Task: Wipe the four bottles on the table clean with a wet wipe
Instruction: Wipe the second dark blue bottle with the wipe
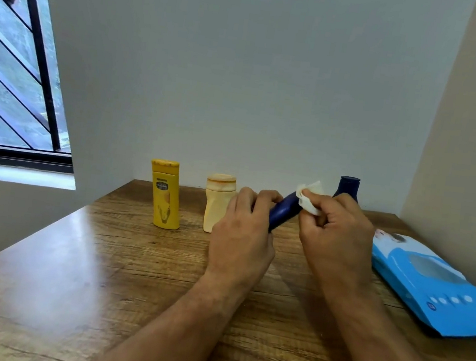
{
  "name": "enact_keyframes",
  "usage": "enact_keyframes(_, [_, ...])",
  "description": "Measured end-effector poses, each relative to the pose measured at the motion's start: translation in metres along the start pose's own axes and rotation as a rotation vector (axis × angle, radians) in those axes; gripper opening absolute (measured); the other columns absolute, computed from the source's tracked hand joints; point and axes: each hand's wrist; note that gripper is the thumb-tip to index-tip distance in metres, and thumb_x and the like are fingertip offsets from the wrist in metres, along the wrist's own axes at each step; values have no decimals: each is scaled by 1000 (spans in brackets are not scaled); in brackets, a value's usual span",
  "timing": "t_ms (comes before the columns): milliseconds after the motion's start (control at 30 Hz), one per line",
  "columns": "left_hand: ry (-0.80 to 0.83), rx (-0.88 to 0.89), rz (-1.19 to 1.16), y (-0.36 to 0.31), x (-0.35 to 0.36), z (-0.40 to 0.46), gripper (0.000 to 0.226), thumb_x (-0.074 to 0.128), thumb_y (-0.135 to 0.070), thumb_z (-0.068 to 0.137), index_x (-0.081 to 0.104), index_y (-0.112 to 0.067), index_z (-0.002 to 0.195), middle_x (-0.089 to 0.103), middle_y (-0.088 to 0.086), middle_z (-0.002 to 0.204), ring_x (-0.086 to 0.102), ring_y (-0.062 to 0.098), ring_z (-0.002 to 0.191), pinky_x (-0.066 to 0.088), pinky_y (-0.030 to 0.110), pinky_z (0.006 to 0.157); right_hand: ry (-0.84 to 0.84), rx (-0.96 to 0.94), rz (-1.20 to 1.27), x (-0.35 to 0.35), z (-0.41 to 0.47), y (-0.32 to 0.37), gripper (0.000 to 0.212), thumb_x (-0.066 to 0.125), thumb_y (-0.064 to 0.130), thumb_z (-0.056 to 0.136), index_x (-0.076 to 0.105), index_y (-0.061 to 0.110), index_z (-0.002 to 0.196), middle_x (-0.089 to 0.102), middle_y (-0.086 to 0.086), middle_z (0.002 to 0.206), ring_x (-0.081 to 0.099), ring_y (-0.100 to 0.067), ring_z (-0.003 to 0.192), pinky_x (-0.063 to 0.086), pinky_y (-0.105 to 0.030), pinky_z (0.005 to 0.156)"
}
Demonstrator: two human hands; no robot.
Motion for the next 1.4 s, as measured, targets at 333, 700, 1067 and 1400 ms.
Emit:
enact_keyframes(333, [-32, 68, 89, 12, -2, -1, 61, 78, -6, 68, 55, -25, 121, 56, -3, 106, 55, 15, 91, 45, 23, 60, 163, -80, 8, 6, -8, 6, 36, 66, 12, 89, 66, 17, 124, 53, 10, 94, 50, 0, 73, 45, -5, 68])
enact_keyframes(700, [59, -404, -721, 11, -13, 2, 69, 88, -25, 71, 41, -40, 119, 60, -14, 110, 66, 5, 91, 59, 24, 73, 211, -182, 136, 9, -8, 4, 29, 70, 6, 83, 72, 17, 110, 62, 11, 97, 55, 4, 83, 42, -2, 77])
enact_keyframes(1067, [294, -693, -1399, 10, -10, 3, 43, 57, -29, 76, 65, -6, 111, 65, 9, 94, 59, 18, 78, 50, 34, 69, 242, 60, 461, 9, -7, 10, 32, 68, 11, 89, 69, 25, 117, 68, 12, 98, 62, 0, 90, 50, -9, 71])
enact_keyframes(1400, [296, -798, -1453, 5, -11, 7, 33, 37, -14, 96, 67, -10, 83, 69, 5, 68, 64, 15, 61, 51, 31, 62, 294, -59, 230, 13, -11, 8, 21, 67, 22, 89, 73, 25, 109, 60, 12, 87, 57, -3, 76, 46, -13, 68])
Point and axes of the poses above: each hand's wrist, its own z-axis towards the middle knuckle, its own x-axis out of the palm, y = z × x
